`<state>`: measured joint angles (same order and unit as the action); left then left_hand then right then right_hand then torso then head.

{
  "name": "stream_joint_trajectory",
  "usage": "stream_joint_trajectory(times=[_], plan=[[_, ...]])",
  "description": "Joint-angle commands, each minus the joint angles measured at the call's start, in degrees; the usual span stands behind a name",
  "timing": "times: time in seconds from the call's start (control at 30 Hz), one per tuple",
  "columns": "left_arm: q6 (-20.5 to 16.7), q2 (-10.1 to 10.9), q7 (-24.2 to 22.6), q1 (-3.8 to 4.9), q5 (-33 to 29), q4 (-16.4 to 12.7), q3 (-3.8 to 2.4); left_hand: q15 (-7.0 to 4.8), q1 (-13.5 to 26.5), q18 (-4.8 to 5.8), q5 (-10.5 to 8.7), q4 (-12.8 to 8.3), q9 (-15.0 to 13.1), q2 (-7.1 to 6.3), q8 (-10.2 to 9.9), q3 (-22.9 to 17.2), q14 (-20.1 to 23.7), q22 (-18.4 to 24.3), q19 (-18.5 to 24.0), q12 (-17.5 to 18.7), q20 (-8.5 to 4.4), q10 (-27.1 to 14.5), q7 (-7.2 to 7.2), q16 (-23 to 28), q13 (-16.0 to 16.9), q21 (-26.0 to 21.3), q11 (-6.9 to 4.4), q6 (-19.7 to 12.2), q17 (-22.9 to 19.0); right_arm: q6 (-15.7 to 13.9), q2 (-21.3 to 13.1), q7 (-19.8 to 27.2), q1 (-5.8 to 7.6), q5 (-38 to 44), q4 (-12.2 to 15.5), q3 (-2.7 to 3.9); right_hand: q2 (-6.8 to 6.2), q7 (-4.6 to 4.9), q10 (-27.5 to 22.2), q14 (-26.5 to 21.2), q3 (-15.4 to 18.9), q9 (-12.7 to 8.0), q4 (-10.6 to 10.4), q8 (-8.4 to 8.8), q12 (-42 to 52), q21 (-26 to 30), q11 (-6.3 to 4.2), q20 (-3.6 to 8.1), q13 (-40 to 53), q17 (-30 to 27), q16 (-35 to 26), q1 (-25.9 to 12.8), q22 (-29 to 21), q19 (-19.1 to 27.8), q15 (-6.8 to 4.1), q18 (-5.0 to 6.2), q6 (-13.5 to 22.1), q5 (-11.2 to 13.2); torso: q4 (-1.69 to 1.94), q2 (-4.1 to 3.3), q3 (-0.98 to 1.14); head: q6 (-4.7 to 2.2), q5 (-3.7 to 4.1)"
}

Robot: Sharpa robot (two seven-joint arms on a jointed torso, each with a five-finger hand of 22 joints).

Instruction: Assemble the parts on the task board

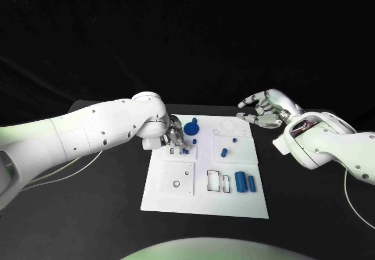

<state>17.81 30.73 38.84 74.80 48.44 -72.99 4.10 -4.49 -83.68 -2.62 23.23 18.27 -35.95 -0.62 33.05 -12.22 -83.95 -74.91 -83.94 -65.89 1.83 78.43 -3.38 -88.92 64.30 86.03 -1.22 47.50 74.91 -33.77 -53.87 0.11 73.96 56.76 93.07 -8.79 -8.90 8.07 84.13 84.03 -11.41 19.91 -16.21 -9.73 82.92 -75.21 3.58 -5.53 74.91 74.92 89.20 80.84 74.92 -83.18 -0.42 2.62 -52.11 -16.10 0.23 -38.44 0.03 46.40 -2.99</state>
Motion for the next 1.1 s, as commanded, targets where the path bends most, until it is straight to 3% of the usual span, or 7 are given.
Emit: stream_joint_trajectory(times=[0.03,0.07,0.13,0.2,0.3,0.67,1.1], plan=[[0.6,0.0,-0.4,-0.1,-1.2,0.1,0.1,0.03,3.7,0.97,1.06,-2.9,-0.9,-4.59,2.1,-13.5,-5.7,-9.0,-1.6,0.1,-0.07,0.1,0.11,-0.2,-0.1,0.1,-0.22,-0.7,13.2,1.1,0.0,-0.1,-0.07,0.7,0.0,-0.02,-0.55,-0.07,0.6,5.2,-0.5,0.1,0.0,-0.42,0.0,0.1,-0.36,0.25,8.2,11.7,-0.2,0.1,7.9,0.1,-0.38,0.88,0.0,-0.3,0.0,0.04,0.04,-0.12,-0.18],[0.6,0.0,-0.5,-0.1,-1.4,0.1,0.12,0.34,5.9,0.97,2.9,-4.3,-1.4,-6.6,3.3,-18.9,-5.7,-9.2,-1.7,0.0,-0.17,0.2,-0.37,-0.2,-0.1,0.2,0.09,-1.0,13.2,1.1,0.0,-0.1,-0.08,0.7,0.0,-0.02,-0.55,-0.07,0.6,5.2,-0.5,0.1,0.0,-0.43,0.0,0.0,-0.36,0.25,8.2,11.7,-0.2,0.0,7.9,0.1,-0.38,0.88,-0.1,-0.3,0.01,0.06,0.06,-0.12,-0.18],[0.5,0.1,-0.5,-0.11,-1.7,0.1,0.16,0.14,7.2,1.0,3.31,-5.5,-1.6,-7.15,3.8,-21.4,-5.7,-9.2,-1.7,0.0,0.15,0.3,-0.12,-0.2,-0.2,0.2,0.0,-1.2,13.2,1.1,0.0,-0.1,-0.08,0.7,0.0,-0.03,-0.55,-0.07,0.6,5.2,-0.5,0.1,0.0,-0.43,0.0,0.0,-0.36,0.25,8.2,11.7,-0.2,0.0,7.9,0.1,-0.38,0.88,-0.1,-0.3,0.03,0.04,0.08,-0.26,-0.21],[0.2,0.2,-0.7,-0.11,-1.9,0.0,0.2,0.13,10.5,1.04,5.14,-8.2,-2.1,-8.01,5.1,-25.5,-5.7,-9.4,-1.8,0.0,0.22,0.5,-0.12,-0.3,-0.2,0.2,0.05,-1.3,13.3,1.2,0.0,-0.2,-0.09,0.7,-0.1,-0.04,-0.55,-0.07,0.6,5.2,-0.5,0.1,0.0,-0.43,0.0,0.0,-0.36,0.25,8.2,11.7,-0.2,0.0,7.9,0.1,-0.38,0.88,-0.1,-0.3,0.05,-0.01,0.05,-0.39,-0.36],[-0.4,0.5,-1.1,-0.11,-2.5,-0.3,0.24,0.08,13.9,1.1,7.64,-12.3,-2.9,-8.15,6.8,-29.5,-5.7,-9.7,-2.0,-0.1,0.21,0.9,0.03,-0.4,-0.3,0.3,0.11,-1.0,13.5,1.4,0.0,-0.3,-0.09,0.7,-0.1,-0.07,-0.55,-0.08,0.6,5.2,-0.6,0.1,-0.1,-0.51,0.1,0.1,-0.36,0.25,8.2,11.7,-0.2,-0.1,7.9,0.1,-0.38,0.9,-0.2,-0.3,0.04,-0.06,0.01,-0.44,-0.38],[-3.8,2.2,-2.3,-0.11,-2.8,-2.8,0.02,-0.12,18.0,1.25,12.13,-16.6,-4.0,-8.21,8.9,-32.5,-5.8,-10.5,-2.4,-0.2,0.03,1.6,0.42,-0.6,-0.3,0.7,-0.21,0.1,14.0,1.6,-0.1,-0.5,-0.09,0.7,-0.2,-0.13,-0.55,-0.09,0.7,5.2,-0.6,0.2,-0.2,-0.56,0.1,0.1,-0.37,0.26,8.3,11.7,-0.2,-0.3,7.9,0.1,-0.39,0.9,-0.2,-0.2,0.02,-0.07,0.01,-0.53,-0.58],[-4.6,3.4,-2.9,-0.16,5.9,-5.3,-0.01,-0.28,19.6,1.36,14.92,-18.1,-4.5,-8.44,9.9,-33.0,-5.9,-10.9,-2.7,0.1,-0.12,1.8,0.64,-0.8,-0.7,1.0,-0.37,0.6,14.5,1.7,0.1,-0.6,-0.11,0.7,-0.4,-0.18,-0.51,-0.11,0.6,5.2,-0.7,0.2,-0.3,-0.62,0.0,0.2,-0.38,0.26,8.2,11.7,-0.2,-0.6,7.9,0.1,-0.4,0.9,-0.3,-0.2,0.09,-0.12,-0.06,-0.36,-0.78]])
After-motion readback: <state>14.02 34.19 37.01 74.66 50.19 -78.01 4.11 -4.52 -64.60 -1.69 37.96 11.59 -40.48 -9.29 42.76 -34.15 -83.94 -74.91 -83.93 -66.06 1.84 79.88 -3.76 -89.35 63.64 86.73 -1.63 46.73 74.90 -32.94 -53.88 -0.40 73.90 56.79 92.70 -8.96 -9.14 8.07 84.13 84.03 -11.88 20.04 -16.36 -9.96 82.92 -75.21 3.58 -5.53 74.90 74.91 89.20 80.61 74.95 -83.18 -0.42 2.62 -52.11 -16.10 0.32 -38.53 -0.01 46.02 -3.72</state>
